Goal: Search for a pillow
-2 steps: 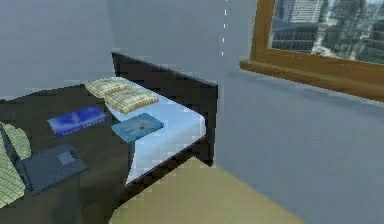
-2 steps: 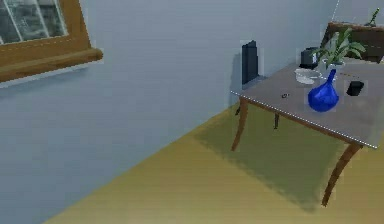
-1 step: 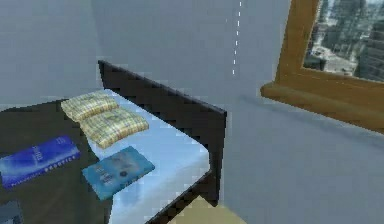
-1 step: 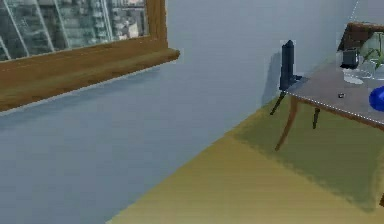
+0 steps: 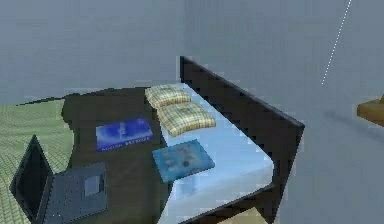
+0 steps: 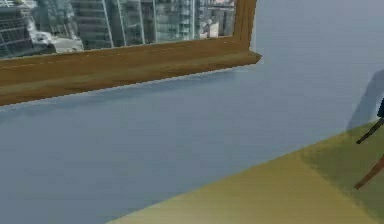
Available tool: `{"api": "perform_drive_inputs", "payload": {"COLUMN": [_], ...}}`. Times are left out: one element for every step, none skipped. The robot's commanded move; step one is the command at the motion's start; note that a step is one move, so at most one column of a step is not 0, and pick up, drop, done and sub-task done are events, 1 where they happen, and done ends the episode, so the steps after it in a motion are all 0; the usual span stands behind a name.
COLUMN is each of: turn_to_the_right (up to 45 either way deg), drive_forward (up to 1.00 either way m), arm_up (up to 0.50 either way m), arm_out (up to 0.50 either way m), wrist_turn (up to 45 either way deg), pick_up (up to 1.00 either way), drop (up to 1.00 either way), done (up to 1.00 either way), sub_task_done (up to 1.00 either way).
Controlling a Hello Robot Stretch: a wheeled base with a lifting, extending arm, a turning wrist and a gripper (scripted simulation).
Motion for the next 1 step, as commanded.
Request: {"api": "perform_drive_inputs", "payload": {"turn_to_the_right": [0.0], "drive_forward": [0.00], "arm_up": [0.00], "arm_out": [0.00], "wrist_turn": [0.0], "pick_up": [0.00], "drop": [0.00], "done": [1.00], "sub_task_done": [0.00]}}
